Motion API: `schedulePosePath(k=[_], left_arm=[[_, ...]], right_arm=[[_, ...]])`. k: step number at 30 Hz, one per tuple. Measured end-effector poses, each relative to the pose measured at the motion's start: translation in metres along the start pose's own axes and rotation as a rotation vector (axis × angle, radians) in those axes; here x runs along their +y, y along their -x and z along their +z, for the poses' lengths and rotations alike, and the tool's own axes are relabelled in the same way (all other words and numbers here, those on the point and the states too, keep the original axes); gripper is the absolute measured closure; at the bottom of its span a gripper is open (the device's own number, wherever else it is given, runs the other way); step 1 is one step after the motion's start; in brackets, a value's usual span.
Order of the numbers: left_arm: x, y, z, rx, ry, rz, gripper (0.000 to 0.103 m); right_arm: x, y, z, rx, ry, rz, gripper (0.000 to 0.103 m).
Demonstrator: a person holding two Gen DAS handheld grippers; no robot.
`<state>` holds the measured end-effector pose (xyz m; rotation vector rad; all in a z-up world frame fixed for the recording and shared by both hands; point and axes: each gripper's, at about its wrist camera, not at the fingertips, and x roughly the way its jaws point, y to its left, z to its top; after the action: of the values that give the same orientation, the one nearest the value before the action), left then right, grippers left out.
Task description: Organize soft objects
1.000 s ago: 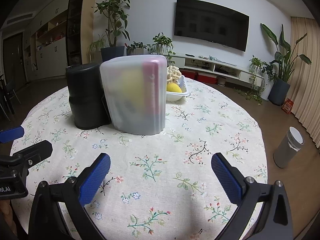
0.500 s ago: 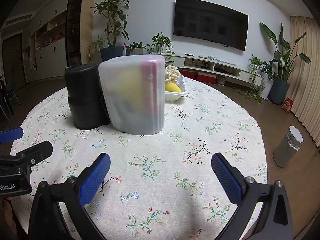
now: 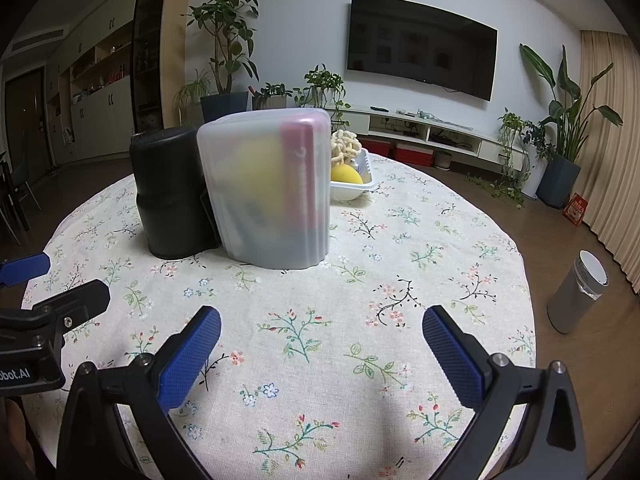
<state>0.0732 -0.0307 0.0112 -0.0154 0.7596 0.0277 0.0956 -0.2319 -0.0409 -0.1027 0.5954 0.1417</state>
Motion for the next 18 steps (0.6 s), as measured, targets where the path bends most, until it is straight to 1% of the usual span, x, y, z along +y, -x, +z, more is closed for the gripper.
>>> schedulePosePath(k=[5, 18], left_arm=[[-0.0012, 0.0029, 0.001, -0.018, -0.009, 0.021, 0.0], [0.0002, 0.004, 0.0025, -0.031, 0.007, 0.001, 0.0]], right_arm=[[0.0007, -0.0004, -0.0001, 0.004, 0.001, 0.0, 0.0], [0.0019, -0.0004, -0.0001, 0.003, -0.001, -0.003, 0.0]])
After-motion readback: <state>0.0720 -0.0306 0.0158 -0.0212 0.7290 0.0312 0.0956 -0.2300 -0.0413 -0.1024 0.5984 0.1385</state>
